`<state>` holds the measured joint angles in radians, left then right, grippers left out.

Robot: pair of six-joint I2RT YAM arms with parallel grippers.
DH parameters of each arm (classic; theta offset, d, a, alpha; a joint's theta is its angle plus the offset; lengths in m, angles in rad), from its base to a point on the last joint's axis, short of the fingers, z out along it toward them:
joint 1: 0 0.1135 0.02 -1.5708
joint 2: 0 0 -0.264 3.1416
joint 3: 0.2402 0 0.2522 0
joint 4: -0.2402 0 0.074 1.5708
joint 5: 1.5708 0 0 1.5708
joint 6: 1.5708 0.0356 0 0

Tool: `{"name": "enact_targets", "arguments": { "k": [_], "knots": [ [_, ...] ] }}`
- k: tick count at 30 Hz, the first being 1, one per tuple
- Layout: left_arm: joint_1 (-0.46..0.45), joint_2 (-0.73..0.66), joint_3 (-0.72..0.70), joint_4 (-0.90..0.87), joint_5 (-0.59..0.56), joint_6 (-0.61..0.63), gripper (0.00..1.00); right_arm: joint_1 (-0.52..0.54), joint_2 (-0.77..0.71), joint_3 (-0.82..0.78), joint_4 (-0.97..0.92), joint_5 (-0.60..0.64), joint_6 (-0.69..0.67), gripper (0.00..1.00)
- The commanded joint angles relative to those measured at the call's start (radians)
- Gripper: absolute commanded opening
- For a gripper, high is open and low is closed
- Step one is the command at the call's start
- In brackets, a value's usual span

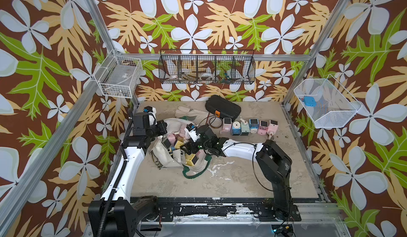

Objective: Take out the pencil sharpeners from the tote bags
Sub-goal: Pick up the pencil sharpener from the canvas bag.

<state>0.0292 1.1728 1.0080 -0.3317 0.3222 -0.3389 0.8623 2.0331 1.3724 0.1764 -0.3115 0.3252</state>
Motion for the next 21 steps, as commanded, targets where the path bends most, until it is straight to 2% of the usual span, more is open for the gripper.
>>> {"name": "enact_targets", "arguments": {
  "k": [1, 7, 13, 18, 21],
  "knots": [
    [0.0, 0.0, 0.006, 0.069, 0.02, -0.015, 0.0, -0.011, 0.046, 0.039, -0.051, -0.111, 0.077, 0.84],
    [0.0, 0.0, 0.005, 0.068, 0.019, -0.014, 0.0, -0.011, 0.123, 0.115, -0.078, -0.247, 0.061, 0.78],
    [0.001, 0.001, 0.006, 0.068, 0.02, -0.015, 0.0, -0.006, 0.038, 0.024, 0.002, -0.236, 0.017, 0.59],
    [0.0, 0.001, 0.006, 0.068, 0.02, -0.016, 0.0, 0.026, -0.056, -0.058, 0.049, -0.18, -0.061, 0.51],
    [0.001, 0.002, 0.005, 0.068, 0.02, -0.015, 0.0, 0.05, -0.073, -0.07, 0.061, -0.177, -0.093, 0.5]
  ]
}}
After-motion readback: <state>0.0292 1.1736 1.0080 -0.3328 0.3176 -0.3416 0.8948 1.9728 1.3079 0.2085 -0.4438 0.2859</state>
